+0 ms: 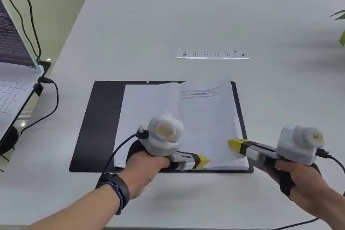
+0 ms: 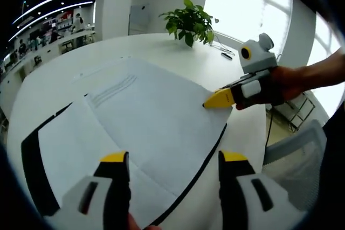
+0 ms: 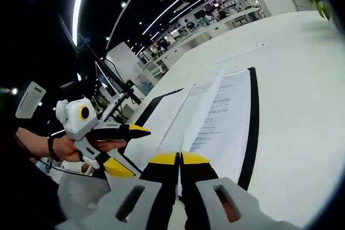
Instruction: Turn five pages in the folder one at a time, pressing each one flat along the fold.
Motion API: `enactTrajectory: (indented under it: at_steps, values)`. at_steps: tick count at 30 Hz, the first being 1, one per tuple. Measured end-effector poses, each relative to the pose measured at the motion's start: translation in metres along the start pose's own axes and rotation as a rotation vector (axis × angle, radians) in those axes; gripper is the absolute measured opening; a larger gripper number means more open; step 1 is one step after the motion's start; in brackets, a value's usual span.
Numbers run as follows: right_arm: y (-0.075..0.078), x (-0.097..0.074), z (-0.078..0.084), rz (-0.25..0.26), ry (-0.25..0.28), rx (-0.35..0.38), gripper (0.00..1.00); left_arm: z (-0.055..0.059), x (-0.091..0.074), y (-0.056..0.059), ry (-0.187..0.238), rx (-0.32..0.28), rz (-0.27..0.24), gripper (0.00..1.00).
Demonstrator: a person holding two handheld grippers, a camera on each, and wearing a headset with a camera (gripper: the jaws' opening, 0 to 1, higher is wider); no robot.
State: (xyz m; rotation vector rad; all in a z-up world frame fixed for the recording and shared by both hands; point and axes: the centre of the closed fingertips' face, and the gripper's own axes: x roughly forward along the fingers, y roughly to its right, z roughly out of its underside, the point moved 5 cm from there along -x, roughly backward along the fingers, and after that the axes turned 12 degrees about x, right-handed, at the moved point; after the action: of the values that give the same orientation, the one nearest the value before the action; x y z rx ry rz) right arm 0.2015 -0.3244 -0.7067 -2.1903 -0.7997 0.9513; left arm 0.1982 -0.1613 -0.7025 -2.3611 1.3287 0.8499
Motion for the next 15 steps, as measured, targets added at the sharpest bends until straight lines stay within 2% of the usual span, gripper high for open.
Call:
enactTrajectory:
  at_steps: [8, 15]
  values:
    - [-0.009, 0.004, -0.003, 0.003, 0.014, -0.013, 0.00, 0.008, -0.026, -0.015, 0.008, 0.005, -0.053, 0.67]
    - [-0.023, 0.008, -0.009, -0.021, 0.026, -0.035, 0.00, 0.016, -0.054, -0.031, 0.026, -0.002, -0.109, 0.68]
